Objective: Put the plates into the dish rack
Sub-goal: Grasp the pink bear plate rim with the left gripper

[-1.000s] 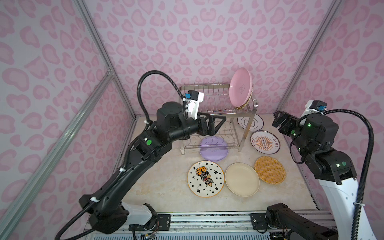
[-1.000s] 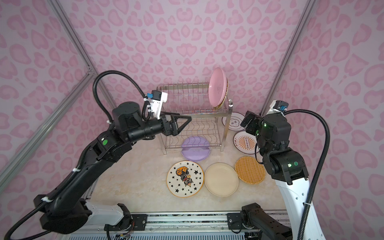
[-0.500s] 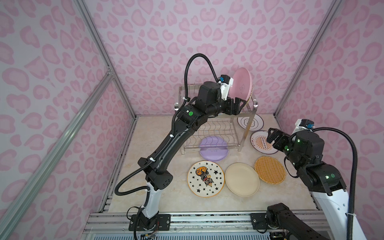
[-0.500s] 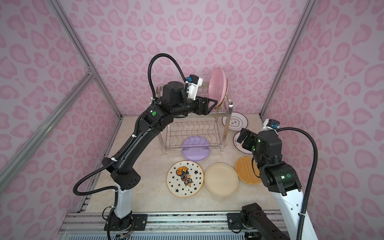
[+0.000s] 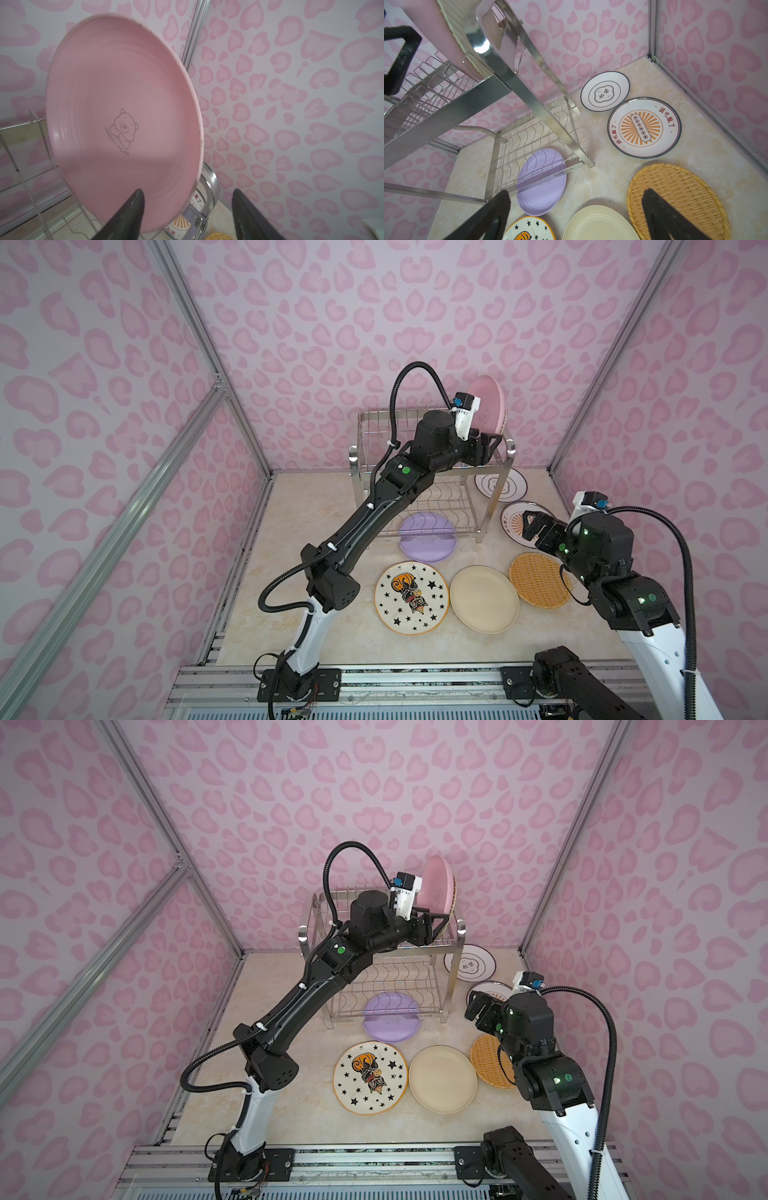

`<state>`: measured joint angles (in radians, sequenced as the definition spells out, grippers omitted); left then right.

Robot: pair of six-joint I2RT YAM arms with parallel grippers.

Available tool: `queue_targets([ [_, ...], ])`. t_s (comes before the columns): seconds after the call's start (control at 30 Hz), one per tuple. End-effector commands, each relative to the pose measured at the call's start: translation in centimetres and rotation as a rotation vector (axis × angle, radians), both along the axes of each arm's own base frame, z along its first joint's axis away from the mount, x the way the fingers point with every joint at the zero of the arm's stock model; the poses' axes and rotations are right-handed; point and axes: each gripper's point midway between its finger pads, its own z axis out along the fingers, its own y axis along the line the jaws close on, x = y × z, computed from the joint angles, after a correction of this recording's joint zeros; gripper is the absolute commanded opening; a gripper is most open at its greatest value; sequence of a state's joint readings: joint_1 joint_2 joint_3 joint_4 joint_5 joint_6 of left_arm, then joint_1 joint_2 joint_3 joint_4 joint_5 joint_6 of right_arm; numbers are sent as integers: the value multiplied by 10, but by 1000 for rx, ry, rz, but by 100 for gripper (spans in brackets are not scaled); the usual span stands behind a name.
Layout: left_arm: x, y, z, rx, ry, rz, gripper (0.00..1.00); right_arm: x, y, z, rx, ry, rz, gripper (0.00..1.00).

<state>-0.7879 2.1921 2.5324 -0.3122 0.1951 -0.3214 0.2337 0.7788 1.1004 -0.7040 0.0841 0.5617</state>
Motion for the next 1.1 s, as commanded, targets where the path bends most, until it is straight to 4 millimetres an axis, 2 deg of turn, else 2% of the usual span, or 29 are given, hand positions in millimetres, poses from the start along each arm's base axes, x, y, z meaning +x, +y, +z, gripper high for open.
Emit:
queue_targets([
  [0.0,6,-4,11,-50,-53,21,67,1,4,-2,7,-3,20,99],
  [0.1,9,-6,8,-54,-52,27,66,0,4,-3,5,-3,21,99],
  [0.4,16,-9,4,-74,-52,48,51,-3,5,-13,14,12,30,99],
  [0.73,19,-15,5,-116,-51,33,46,-7,6,-17,18,15,35,99],
  [1.07,18,-16,12,-173,-26,22,22,-8,6,-21,21,14,40,99],
])
